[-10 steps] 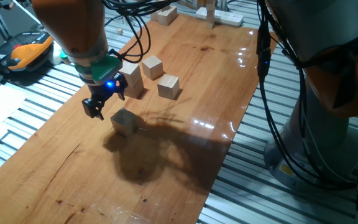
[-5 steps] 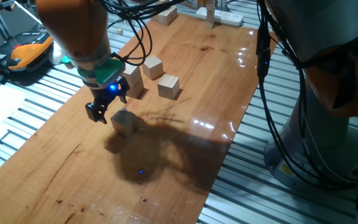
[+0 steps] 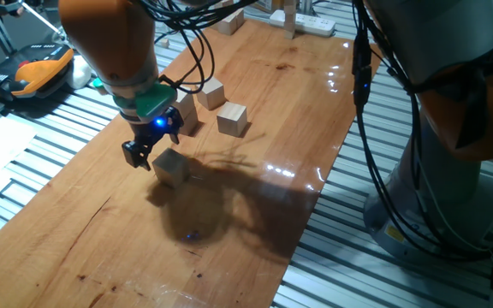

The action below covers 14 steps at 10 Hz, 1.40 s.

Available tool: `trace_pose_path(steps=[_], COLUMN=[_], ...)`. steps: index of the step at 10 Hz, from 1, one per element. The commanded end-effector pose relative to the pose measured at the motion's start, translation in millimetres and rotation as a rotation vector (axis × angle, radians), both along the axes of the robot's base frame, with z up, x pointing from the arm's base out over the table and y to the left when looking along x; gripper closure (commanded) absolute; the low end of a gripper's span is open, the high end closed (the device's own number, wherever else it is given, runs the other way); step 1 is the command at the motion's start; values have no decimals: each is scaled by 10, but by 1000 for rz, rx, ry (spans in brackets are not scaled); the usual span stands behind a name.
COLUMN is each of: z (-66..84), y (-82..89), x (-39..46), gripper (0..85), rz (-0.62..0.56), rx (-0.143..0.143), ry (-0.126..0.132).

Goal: Stack the blocks in a vertical line of five

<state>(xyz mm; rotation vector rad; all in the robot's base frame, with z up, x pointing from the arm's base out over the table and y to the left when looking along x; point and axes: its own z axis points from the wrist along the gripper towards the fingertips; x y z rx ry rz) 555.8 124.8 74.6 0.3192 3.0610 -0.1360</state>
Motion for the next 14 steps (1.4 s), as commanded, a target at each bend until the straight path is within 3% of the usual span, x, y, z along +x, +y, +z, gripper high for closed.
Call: trace_pose_path(steps=[1,7,8,14], z=[-4,-66,-77,-153], y=[-2,-69,-62,-25], x=[-1,23,21,2], gripper=[0,0,170,170], rz=[0,8,8,5], rx=[-1,14,14,8], ry=[0,17,17,12])
